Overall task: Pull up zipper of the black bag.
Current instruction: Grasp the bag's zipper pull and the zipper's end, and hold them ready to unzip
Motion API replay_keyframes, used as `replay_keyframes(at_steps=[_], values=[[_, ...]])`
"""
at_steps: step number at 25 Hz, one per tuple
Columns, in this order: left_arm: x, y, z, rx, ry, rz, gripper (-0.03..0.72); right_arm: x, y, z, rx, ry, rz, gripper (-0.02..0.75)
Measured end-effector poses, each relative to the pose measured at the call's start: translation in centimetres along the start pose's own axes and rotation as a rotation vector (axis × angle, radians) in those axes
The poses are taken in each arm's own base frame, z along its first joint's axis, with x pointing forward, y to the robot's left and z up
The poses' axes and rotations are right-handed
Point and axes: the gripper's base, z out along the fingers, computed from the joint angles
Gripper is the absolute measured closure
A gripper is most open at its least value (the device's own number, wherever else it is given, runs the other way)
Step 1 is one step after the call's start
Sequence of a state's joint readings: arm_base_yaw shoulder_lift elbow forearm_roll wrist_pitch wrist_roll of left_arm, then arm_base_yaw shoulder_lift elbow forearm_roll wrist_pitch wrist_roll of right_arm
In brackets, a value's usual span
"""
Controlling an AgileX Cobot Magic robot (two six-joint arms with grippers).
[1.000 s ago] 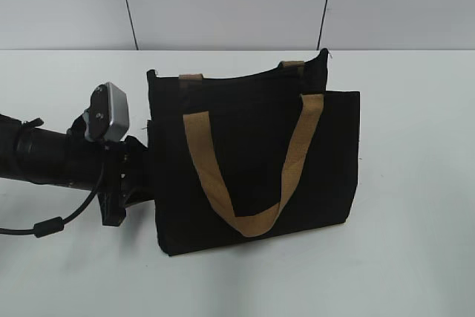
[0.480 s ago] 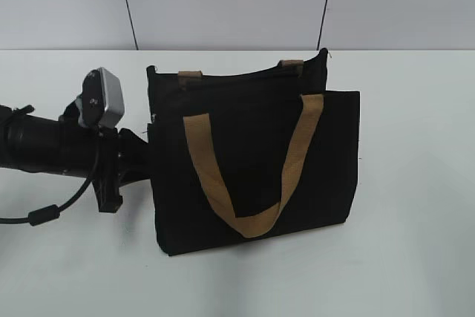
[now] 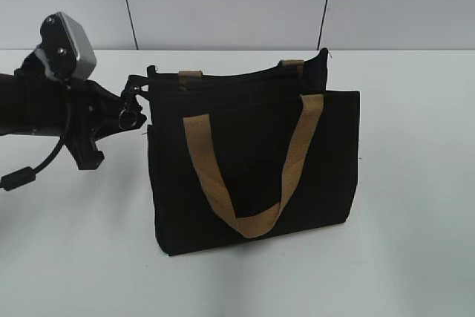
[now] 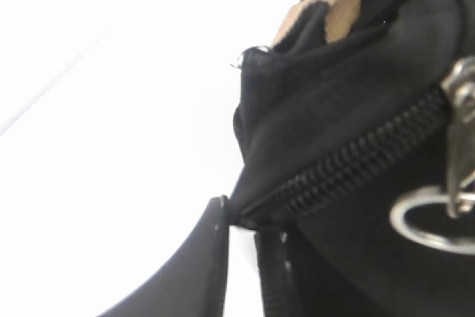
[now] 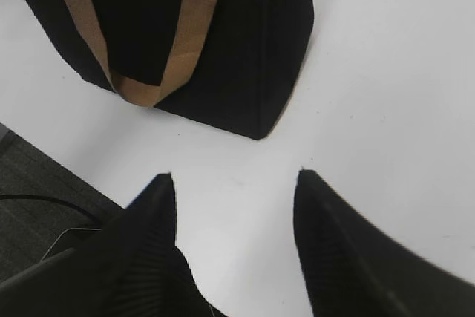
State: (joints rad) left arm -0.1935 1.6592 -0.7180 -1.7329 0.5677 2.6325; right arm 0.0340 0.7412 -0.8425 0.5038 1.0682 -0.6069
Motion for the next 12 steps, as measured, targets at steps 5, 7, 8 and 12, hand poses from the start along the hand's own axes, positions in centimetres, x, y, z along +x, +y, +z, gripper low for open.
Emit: replay_keyframes(at_steps=[5, 7, 8, 12], values=[[-1.3, 0.5, -1.5, -0.057, -0.018, -0.030, 0.613, -3.1, -0.3, 2.7, -0.128, 0.036, -0.058, 0.338], [-1.7, 0.6, -2.1, -0.078, -0.016, -0.037, 0.613, -4.2, 0.4, 3.6, -0.173, 0.032, -0.099, 0.338], [-1.9, 0.6, -2.4, -0.082, -0.013, -0.036, 0.613, -4.8, 0.7, 4.2, -0.189, 0.027, -0.111, 0.338], [-2.6, 0.5, -3.4, -0.094, -0.021, -0.034, 0.613, -6.9, 2.8, 7.2, -0.262, 0.008, -0.121, 0.338]])
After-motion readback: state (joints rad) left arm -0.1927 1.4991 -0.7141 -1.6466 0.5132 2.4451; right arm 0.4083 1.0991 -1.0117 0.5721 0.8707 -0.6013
